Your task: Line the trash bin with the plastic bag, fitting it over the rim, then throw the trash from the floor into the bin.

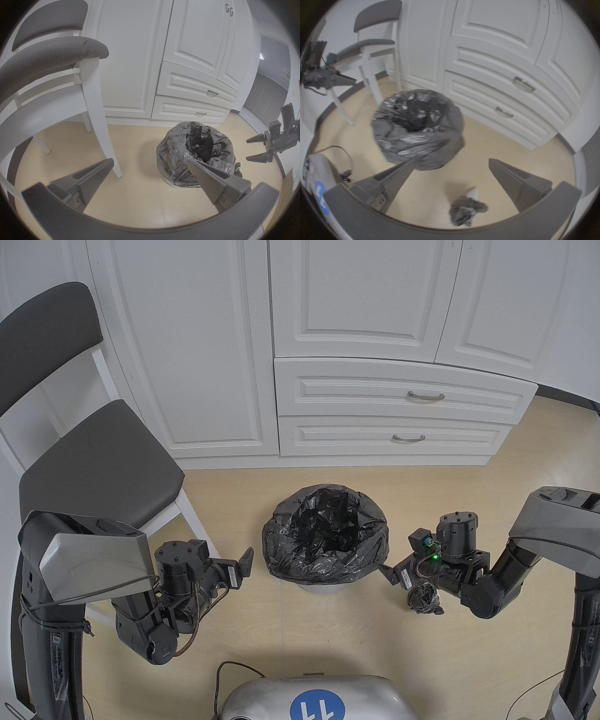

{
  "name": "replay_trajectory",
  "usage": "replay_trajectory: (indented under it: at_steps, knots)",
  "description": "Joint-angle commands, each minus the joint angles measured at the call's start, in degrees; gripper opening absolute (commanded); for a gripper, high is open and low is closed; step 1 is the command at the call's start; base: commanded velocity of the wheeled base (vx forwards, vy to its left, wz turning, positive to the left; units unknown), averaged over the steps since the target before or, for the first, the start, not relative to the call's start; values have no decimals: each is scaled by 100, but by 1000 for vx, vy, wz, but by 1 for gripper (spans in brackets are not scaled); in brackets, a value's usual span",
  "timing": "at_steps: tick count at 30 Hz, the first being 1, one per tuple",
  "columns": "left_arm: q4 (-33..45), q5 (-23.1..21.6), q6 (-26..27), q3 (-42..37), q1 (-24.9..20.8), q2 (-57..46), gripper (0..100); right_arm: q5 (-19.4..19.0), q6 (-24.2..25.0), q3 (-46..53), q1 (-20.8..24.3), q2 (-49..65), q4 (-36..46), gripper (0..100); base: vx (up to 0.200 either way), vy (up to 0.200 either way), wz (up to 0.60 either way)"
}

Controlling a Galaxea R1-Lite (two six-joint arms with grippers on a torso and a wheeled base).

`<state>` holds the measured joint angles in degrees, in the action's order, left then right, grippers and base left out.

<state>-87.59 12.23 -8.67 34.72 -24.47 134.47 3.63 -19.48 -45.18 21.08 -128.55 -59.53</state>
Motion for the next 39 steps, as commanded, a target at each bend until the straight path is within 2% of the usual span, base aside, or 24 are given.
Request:
replay_trajectory:
  at_steps: [1, 5, 7, 14, 30, 39]
  knots:
    - [-4, -1, 5, -18, -5, -9, 100, -768, 1254, -96, 538, 770, 1277, 100, 0, 0, 0]
    - [-4, -1, 5, -27, -5, -9, 100, -943, 1763, -615, 520, 673, 2244, 100, 0, 0, 0]
    - [-4, -1, 5, -18, -5, 0, 100, -952, 1807, -835, 450, 357, 2340, 100, 0, 0, 0]
    - [-4, -1, 5, -18, -5, 0, 100, -935, 1878, -1353, 265, -469, 2261, 100, 0, 0, 0]
    - [-4, -1, 5, -18, -5, 0, 100, -873, 1966, -1775, 160, -953, 2235, 100, 0, 0, 0]
    - [-4, -1, 5, -18, -5, 0, 100, -697, 2124, -2012, 151, -1322, 1646, 100, 0, 0, 0]
